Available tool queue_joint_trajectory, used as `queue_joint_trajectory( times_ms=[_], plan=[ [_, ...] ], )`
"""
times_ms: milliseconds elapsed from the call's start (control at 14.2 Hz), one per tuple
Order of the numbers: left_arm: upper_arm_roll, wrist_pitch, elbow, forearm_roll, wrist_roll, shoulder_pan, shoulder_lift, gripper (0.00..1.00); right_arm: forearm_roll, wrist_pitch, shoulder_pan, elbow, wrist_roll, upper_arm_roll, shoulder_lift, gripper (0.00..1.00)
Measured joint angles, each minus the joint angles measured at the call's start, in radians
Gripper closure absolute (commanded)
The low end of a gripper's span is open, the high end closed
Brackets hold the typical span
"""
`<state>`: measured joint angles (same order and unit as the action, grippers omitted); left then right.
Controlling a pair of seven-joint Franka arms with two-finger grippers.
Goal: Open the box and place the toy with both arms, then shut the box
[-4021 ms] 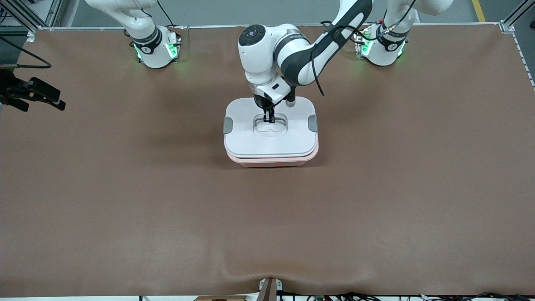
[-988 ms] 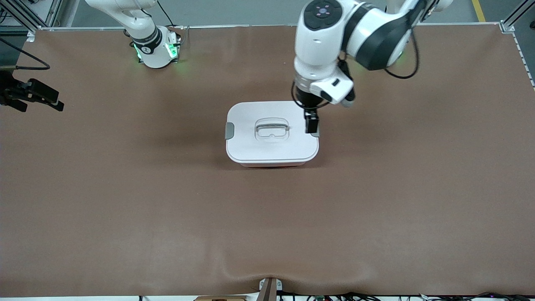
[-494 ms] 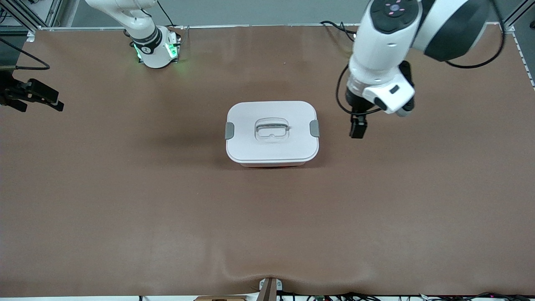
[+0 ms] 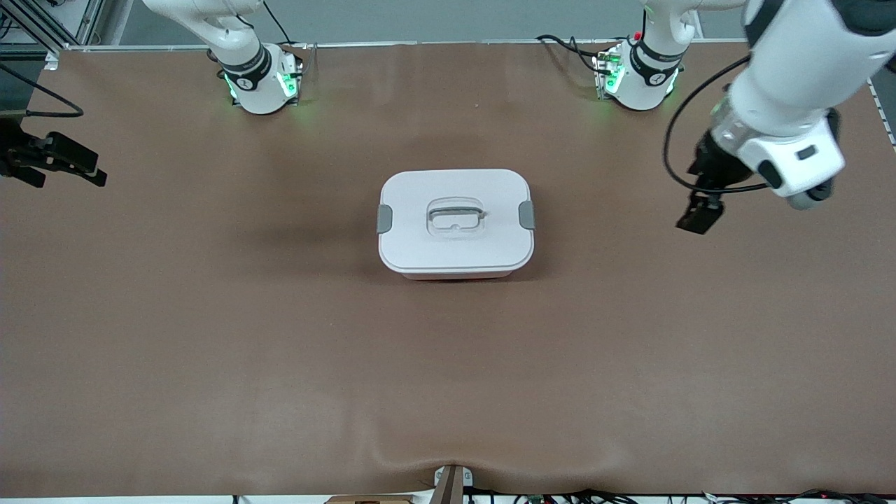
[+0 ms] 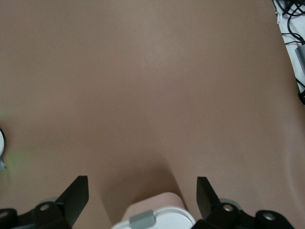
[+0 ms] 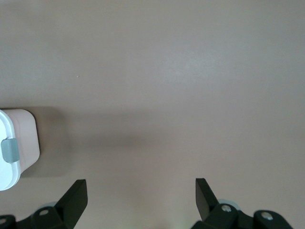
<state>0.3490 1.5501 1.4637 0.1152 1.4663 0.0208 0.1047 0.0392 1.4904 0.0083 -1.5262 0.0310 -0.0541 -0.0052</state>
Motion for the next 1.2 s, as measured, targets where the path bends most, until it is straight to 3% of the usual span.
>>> queue_joint_trajectory(
  times_ms=[846,988,1199],
  plan=[
    [-0.005,-0.012,0.000,-0.001,-1.092,0.303,-0.044,0.00,0.000,0.000,0.000,0.000,0.000,0.000,0.000,0.00],
    [-0.005,-0.012,0.000,-0.009,-1.215,0.321,-0.048,0.00,0.000,0.000,0.000,0.000,0.000,0.000,0.000,0.00],
    [-0.003,-0.013,0.000,-0.079,-1.245,0.321,-0.065,0.00,0.000,0.000,0.000,0.000,0.000,0.000,0.000,0.00]
  ],
)
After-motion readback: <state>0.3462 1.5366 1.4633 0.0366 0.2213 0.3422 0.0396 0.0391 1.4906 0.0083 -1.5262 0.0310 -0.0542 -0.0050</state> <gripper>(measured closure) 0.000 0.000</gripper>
